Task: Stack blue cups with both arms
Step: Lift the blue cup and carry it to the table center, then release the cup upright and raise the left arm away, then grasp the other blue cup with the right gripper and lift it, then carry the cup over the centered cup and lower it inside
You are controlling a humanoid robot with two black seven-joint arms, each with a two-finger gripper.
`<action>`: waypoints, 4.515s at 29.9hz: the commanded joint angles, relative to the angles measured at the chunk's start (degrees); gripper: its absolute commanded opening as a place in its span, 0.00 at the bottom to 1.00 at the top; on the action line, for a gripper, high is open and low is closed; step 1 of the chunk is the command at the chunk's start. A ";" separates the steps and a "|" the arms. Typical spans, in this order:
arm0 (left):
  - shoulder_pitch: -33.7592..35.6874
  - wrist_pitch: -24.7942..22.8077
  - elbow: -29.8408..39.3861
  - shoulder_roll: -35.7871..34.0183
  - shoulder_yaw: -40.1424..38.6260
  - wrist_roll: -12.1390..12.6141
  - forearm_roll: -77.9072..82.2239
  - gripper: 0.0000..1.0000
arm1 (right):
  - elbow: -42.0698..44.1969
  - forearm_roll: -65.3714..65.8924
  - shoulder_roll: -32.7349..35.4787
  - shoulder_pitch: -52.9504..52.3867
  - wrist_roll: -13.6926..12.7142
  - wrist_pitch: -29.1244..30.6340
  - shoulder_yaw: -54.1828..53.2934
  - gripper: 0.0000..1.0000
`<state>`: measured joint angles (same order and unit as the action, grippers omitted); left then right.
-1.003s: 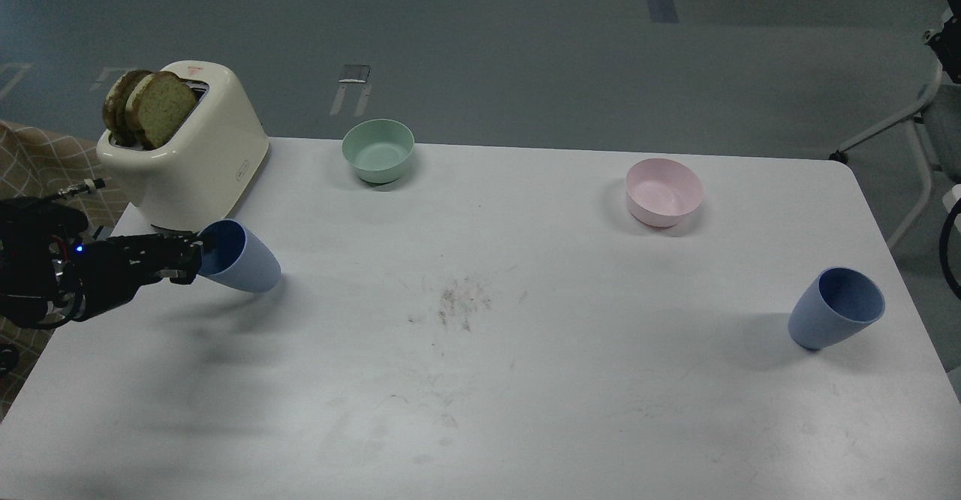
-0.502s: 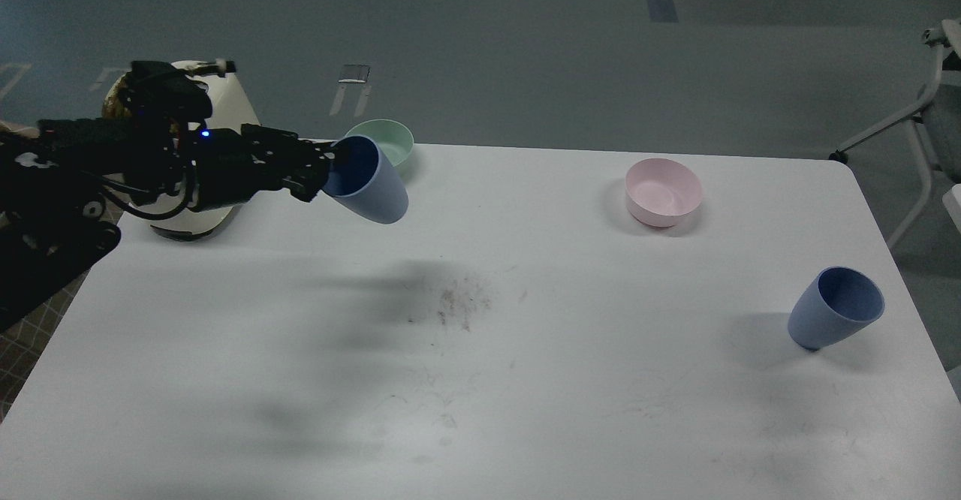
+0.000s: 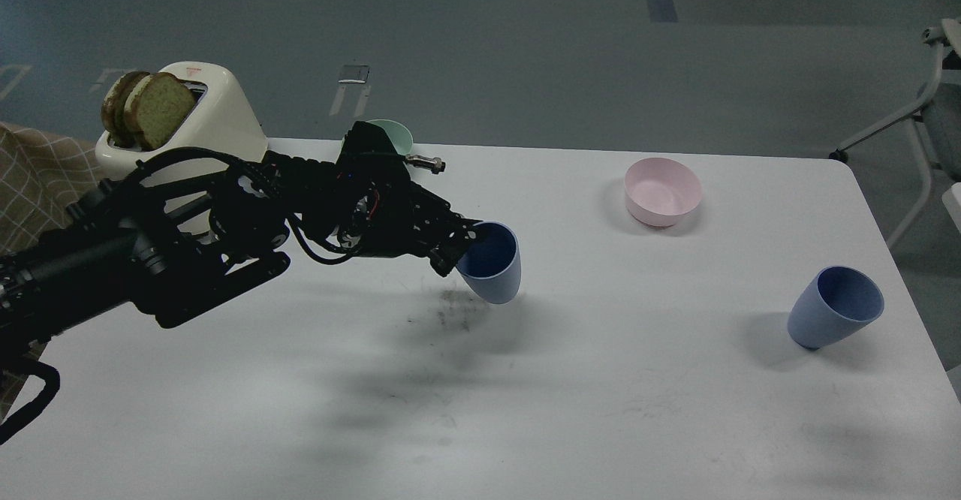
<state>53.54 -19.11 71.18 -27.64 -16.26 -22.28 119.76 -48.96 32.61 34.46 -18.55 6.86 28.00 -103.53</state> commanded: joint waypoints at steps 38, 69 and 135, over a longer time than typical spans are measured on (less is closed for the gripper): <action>-9.49 0.22 -6.14 1.79 -36.35 -0.31 -68.65 0.98 | -29.77 57.70 3.25 13.01 0.09 0.00 1.31 1.00; -15.22 5.05 -12.29 5.93 -46.32 0.48 -91.73 0.98 | -30.31 83.23 4.83 22.68 2.55 0.00 17.66 0.24; -14.69 4.52 -11.77 5.31 -46.23 6.54 -91.11 0.98 | -38.05 84.99 -12.66 -22.85 -2.20 0.00 65.38 0.03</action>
<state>38.87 -14.59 59.42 -22.17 -62.41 -15.74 28.65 -87.03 117.63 21.83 -42.14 4.58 28.00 -38.16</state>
